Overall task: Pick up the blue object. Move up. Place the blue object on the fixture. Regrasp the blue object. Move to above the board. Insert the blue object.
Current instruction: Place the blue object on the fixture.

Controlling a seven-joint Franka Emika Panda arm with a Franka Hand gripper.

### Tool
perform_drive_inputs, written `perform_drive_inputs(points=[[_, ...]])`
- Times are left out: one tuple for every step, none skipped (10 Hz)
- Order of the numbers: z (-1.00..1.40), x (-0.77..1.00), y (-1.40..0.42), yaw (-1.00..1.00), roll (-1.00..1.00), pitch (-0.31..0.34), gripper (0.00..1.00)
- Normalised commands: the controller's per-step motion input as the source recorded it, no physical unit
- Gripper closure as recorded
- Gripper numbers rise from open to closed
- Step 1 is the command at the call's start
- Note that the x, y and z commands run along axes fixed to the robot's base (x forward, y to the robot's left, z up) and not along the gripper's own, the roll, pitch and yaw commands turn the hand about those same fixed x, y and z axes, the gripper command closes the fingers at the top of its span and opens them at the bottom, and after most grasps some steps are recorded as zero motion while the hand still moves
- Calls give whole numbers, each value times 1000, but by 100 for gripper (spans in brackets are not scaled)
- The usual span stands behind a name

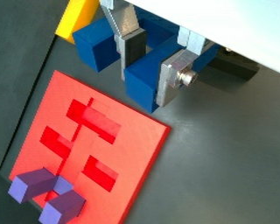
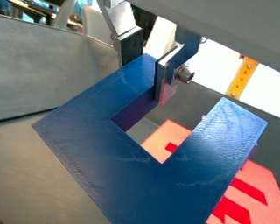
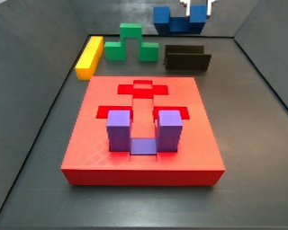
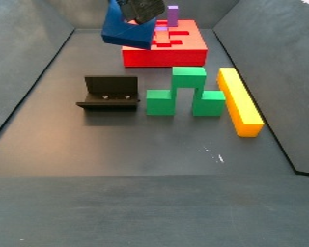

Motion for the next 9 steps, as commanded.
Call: perform_drive_inputs(points=[[0, 846, 171, 114, -340, 31, 100], [0, 814, 166, 131, -329, 66, 100], [0, 774, 163, 137, -354, 129, 100], [0, 729, 140, 117, -466, 243, 100], [94, 794, 223, 97, -300, 183, 100], [37, 866, 383, 6, 0, 317, 100], [0, 917, 391, 0, 0, 437, 100], [-60, 820, 423, 6, 0, 443, 100], [-91, 803, 506, 0, 0, 466, 100]])
